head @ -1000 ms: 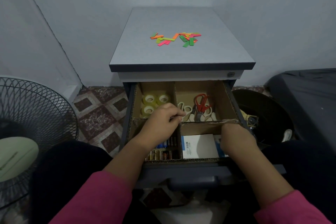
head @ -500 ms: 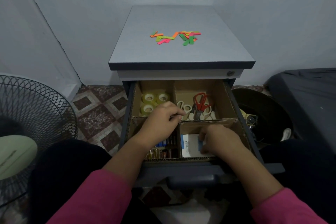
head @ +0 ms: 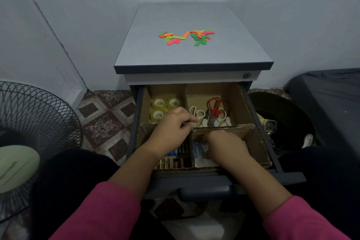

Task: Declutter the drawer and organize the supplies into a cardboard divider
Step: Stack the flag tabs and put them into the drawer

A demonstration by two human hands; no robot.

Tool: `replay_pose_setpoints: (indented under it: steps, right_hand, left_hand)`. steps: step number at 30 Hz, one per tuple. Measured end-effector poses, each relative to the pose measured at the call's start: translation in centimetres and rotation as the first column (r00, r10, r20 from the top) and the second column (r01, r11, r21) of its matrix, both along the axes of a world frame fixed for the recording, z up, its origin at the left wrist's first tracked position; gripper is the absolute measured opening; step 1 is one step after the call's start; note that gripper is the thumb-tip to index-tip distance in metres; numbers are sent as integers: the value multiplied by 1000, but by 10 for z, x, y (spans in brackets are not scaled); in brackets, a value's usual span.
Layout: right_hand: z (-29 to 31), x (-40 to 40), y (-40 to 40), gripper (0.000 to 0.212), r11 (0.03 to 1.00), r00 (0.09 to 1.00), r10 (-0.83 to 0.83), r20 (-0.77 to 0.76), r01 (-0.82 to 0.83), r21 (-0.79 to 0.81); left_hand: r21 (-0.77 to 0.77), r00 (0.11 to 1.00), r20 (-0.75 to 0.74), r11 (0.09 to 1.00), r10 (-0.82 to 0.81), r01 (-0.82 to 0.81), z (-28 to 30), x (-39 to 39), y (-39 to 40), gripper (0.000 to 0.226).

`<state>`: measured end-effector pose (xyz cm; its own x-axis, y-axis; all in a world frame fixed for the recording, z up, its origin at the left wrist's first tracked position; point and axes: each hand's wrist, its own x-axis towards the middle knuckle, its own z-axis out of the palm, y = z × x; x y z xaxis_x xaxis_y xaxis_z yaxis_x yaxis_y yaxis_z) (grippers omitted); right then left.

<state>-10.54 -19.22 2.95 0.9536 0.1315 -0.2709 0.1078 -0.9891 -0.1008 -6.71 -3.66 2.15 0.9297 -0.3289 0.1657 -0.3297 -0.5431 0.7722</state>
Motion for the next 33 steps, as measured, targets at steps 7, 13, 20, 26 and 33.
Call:
replay_pose_setpoints:
  steps: [7,13,20,26,33]
  right_hand:
    - [-1,-1,0,30,999,999,42,4,-42,6]
    - [1,1,2,33,999,999,54,2,-54,5]
    - [1,4,0,37,1000,999,1,-39,0,27]
    - [9,4,-33,22,955,953,-292,-83,285,-84]
    - [-2,-1,-41,23,934,933,-352,-69,346,-89]
  left_hand:
    - [-13,1000,3,1000,-3,3,-2,1,-1,19]
    - [-15,1000,2,1000,-1,1,-1,0,-1,18]
    - [-8,1000,-2,1000,3,-3,0,0,0,18]
    - [-10,1000,-19,1000,-6,5,0,-1,1,18]
    - [5,1000,-15,1000,-8,8,2,-1,0,18]
